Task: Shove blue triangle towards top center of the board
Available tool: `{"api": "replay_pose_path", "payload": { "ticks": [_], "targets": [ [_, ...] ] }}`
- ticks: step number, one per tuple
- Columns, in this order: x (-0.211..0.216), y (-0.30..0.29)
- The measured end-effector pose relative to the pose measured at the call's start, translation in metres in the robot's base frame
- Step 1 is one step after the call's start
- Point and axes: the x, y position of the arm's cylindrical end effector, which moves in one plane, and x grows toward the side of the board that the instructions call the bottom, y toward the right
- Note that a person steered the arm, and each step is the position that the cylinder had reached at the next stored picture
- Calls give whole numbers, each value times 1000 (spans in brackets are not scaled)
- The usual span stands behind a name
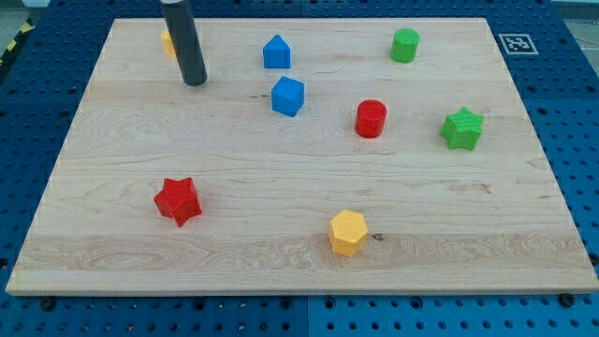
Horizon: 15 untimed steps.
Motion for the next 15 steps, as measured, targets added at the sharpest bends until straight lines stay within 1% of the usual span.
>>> {"api": "replay_pose_path", "payload": {
  "ticks": [1,3,4,6,7,8,10,11,12,13,15],
  "targets": [
    [0,0],
    [21,45],
    [21,46],
    [37,47],
    [9,48],
    [-2,48],
    [-4,51],
    [-4,70],
    [-4,70],
    [-16,70],
    [-17,73]
  ]
}}
